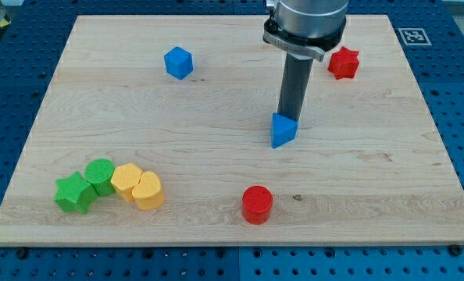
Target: Move blue triangle to red circle
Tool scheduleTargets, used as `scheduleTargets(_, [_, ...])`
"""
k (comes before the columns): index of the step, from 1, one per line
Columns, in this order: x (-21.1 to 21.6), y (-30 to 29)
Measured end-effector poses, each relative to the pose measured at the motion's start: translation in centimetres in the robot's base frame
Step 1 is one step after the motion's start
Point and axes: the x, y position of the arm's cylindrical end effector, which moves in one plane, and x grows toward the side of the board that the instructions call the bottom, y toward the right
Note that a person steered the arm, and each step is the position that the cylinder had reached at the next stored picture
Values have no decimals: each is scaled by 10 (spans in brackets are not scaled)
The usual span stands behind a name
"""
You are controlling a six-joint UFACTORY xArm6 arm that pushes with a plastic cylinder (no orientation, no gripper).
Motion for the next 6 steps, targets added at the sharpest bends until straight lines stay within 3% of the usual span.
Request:
scheduleTargets(4, [68, -29])
scheduleTargets(6, [81, -30])
